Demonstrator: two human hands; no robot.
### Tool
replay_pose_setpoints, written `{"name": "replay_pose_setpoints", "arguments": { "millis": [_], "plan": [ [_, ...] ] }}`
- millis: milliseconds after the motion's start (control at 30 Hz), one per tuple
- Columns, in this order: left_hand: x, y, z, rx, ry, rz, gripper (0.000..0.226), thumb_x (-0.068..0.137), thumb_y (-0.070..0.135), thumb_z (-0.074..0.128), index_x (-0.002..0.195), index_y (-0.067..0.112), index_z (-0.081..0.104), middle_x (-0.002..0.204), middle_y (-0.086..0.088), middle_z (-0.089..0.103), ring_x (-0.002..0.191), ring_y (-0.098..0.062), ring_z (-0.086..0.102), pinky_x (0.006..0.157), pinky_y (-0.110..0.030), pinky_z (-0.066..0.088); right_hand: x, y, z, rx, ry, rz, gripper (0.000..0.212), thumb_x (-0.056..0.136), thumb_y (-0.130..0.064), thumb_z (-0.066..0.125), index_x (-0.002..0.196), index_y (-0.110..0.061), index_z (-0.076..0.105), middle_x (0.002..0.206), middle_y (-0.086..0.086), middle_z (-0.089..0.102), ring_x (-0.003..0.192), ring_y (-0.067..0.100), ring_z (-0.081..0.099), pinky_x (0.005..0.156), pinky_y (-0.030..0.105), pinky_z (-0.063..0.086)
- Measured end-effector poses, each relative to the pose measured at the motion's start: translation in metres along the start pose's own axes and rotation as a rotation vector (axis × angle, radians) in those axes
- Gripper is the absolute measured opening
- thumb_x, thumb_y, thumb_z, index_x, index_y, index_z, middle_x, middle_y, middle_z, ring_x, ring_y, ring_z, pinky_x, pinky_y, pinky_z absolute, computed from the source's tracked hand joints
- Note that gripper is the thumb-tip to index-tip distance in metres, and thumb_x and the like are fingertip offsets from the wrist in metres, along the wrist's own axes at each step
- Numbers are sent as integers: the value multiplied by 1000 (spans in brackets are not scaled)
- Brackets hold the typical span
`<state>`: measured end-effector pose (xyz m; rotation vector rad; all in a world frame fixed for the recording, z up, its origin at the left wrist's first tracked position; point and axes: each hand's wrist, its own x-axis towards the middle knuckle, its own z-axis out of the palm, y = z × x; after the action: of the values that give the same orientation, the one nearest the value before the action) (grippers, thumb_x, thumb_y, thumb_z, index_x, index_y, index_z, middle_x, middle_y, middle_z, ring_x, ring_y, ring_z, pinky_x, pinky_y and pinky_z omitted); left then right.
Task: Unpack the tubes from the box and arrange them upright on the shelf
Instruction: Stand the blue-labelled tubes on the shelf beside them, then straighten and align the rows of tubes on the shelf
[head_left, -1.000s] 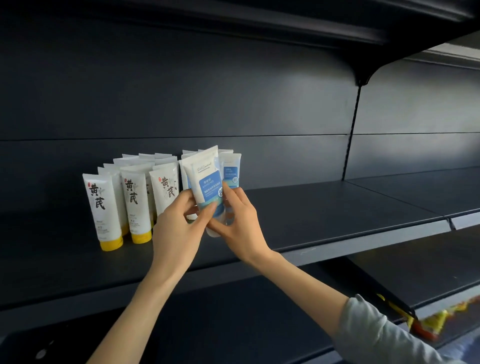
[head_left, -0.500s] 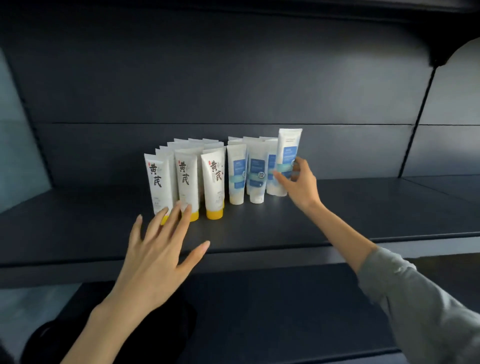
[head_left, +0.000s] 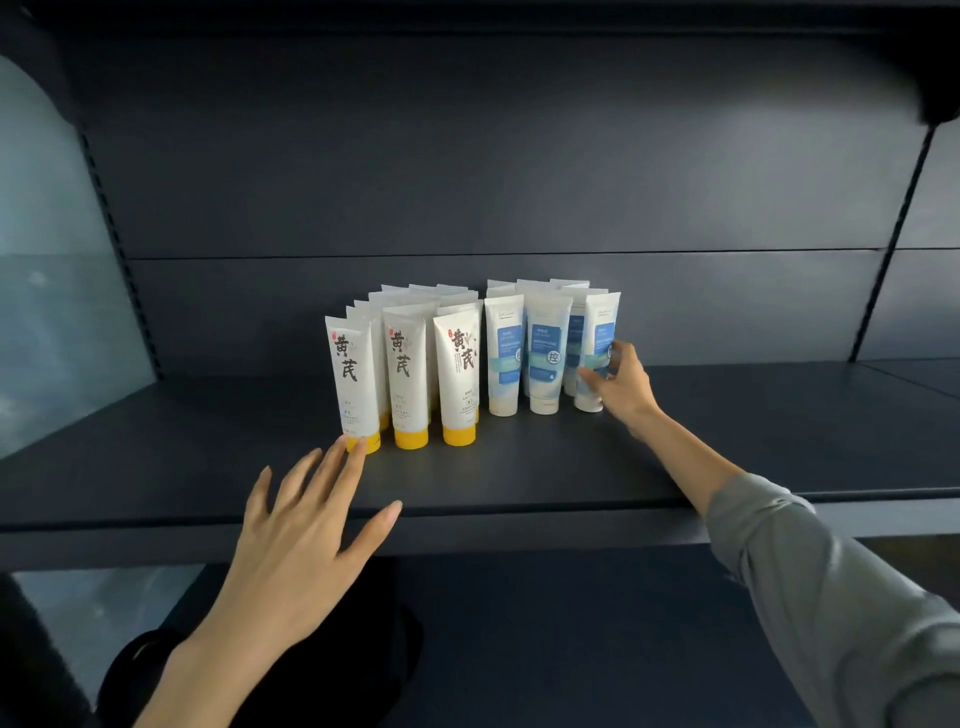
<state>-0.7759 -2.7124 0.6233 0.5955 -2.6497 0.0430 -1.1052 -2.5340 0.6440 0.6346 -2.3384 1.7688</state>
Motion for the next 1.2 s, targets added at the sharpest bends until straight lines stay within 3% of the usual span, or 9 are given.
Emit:
{"name": "replay_pose_setpoints", "arguments": {
  "millis": [400, 533, 667, 800, 933, 1000, 1067, 1200],
  "plan": [
    [-5, -17, -4, 12, -10, -19, 112, 54, 78, -36, 149, 29, -6, 159, 10, 4, 146, -8, 4, 118, -41, 4, -3, -2, 3, -26, -5, 58, 60, 89, -18, 65, 139, -9, 34, 136, 10, 49, 120, 23, 50, 99, 37, 43],
    [-9, -32, -13, 3, -20, -33, 110, 53, 80, -34, 148, 31, -11, 159, 12, 1, 146, -7, 2, 118, -40, 3, -10, -7, -1, 75, 159, 94, 64, 88, -30, 66, 140, -10, 36, 141, 8, 46, 122, 22, 49, 92, 30, 40],
    [-6, -52, -28, 1, -15, -42, 90, 71, 77, -19, 148, 31, -13, 159, 13, -1, 145, -6, 1, 118, -39, 4, -23, -17, 0, 193, 358, 55, 59, 92, -32, 60, 142, -12, 37, 145, 8, 42, 129, 23, 44, 99, 29, 36],
    [3, -72, -47, -48, -6, -43, 86, 74, 71, 0, 150, 31, -5, 159, 12, 4, 145, -6, 4, 118, -37, 6, -33, -54, 9, 288, 401, -64, 50, 94, -32, 55, 139, -15, 40, 143, 1, 44, 132, 16, 42, 108, 29, 34],
    [27, -87, -66, -107, 25, -37, 83, 78, 69, 10, 151, 30, 1, 159, 9, 9, 145, -10, 9, 118, -36, 10, -38, -104, 23, 384, 361, -228, 42, 95, -31, 55, 133, -16, 48, 132, -4, 53, 121, 7, 49, 87, 2, 38],
    [44, -91, -74, -145, 45, -43, 81, 81, 69, 14, 151, 31, 4, 158, 8, 13, 145, -13, 14, 116, -37, 15, -37, -126, 28, 381, 335, -319, 37, 95, -31, 54, 129, -17, 51, 120, -9, 57, 108, -4, 53, 79, -2, 38],
    [63, -95, -80, -187, 74, -58, 79, 82, 70, 17, 151, 32, 6, 158, 8, 18, 143, -15, 20, 113, -39, 20, -30, -144, 33, 368, 324, -395, 33, 96, -30, 53, 126, -16, 53, 113, -11, 58, 100, -8, 55, 82, 2, 41],
    [111, -102, -90, -253, 87, -123, 80, 79, 76, 16, 150, 39, 7, 155, 8, 26, 141, -20, 26, 107, -47, 29, 3, -170, 43, 367, 267, -457, 23, 96, -30, 54, 116, -19, 56, 108, -8, 60, 100, 7, 57, 95, 32, 49]
  ]
}}
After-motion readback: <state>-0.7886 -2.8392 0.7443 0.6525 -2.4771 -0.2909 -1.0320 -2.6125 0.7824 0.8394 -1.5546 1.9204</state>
